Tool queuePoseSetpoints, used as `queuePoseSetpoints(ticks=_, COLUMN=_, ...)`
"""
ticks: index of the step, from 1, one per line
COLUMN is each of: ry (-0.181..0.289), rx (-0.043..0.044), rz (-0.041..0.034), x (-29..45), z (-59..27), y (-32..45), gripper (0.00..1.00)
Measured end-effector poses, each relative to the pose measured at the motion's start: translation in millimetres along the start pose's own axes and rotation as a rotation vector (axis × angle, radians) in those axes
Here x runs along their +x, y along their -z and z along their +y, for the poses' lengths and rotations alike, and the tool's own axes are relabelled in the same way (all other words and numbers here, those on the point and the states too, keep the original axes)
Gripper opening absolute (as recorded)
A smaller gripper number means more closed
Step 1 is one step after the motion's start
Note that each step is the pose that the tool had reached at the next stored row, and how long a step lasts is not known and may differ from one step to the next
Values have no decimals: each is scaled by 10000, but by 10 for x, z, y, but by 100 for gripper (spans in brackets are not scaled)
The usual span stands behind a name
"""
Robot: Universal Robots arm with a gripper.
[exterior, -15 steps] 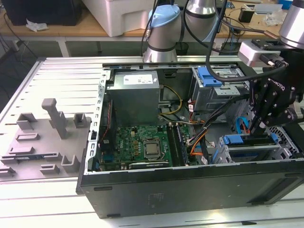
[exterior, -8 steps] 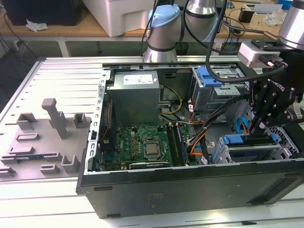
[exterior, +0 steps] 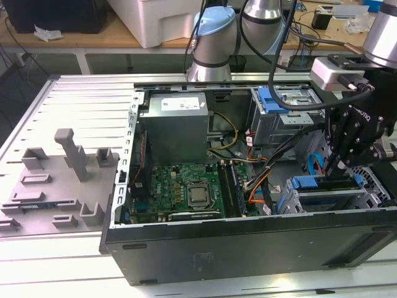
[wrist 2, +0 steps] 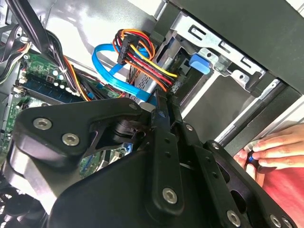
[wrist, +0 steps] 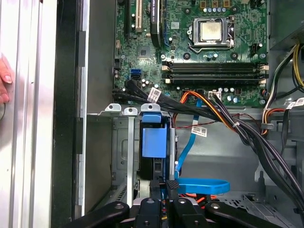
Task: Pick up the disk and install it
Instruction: 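Insert the second disk wire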
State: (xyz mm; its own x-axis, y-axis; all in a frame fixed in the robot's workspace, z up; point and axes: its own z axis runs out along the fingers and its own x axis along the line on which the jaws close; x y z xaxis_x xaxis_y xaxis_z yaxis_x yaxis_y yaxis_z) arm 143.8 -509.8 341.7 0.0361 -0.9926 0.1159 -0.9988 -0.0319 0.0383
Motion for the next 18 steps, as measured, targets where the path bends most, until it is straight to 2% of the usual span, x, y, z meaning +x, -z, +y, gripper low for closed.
queuePoseSetpoints(ticks=18, ry=0, rx=0, rz=1, x=-6, z=-2, y=-49, gripper=16)
